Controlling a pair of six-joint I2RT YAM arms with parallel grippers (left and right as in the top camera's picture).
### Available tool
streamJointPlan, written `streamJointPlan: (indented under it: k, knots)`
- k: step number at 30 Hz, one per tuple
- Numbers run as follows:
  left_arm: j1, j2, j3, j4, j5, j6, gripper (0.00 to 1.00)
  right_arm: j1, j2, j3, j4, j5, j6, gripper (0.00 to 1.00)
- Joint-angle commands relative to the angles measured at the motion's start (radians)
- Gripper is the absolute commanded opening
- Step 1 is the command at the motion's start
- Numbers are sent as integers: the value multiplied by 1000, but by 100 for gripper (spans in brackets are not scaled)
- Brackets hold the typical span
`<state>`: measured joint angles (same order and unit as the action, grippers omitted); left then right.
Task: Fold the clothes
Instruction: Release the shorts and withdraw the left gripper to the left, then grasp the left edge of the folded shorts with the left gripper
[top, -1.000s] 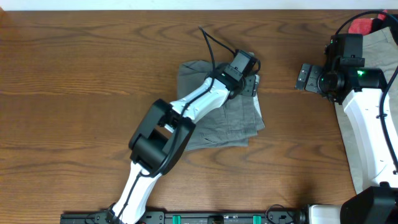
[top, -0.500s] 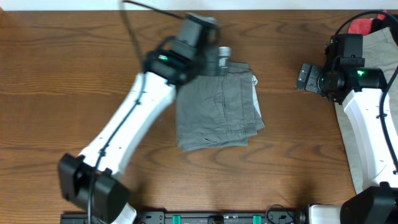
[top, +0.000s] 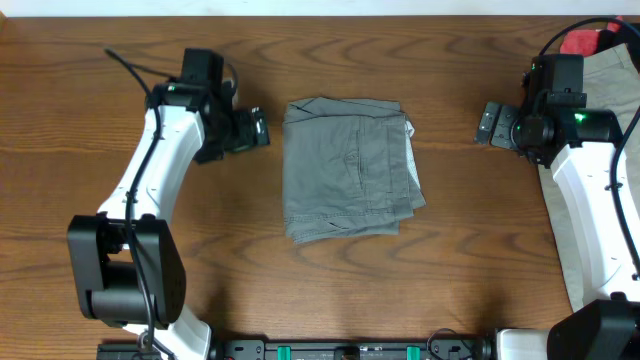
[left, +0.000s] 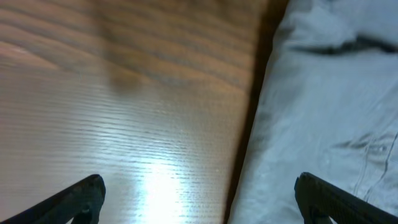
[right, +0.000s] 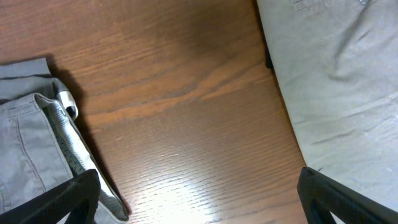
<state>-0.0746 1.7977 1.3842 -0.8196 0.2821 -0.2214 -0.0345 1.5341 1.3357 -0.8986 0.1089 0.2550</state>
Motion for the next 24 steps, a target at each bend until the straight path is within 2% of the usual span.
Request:
streamJointPlan:
  k: [1,6,14,17,22,24]
  knots:
    - [11,10,-74,32,160,92,98,2,2,9,1,11,2,99]
    - [-5,13,-165,94,219,94,98,2,2,9,1,11,2,99]
    - [-79,13,-307,240,226,92,99,2,2,9,1,11,2,99]
    - [-95,13,-344,292,227,73,90,2,2,9,1,11,2,99]
    - [-102,13,-353,317,227,58,89,2,2,9,1,11,2,99]
    - [-102,14,-353,321,227,39,86,2,2,9,1,11,2,99]
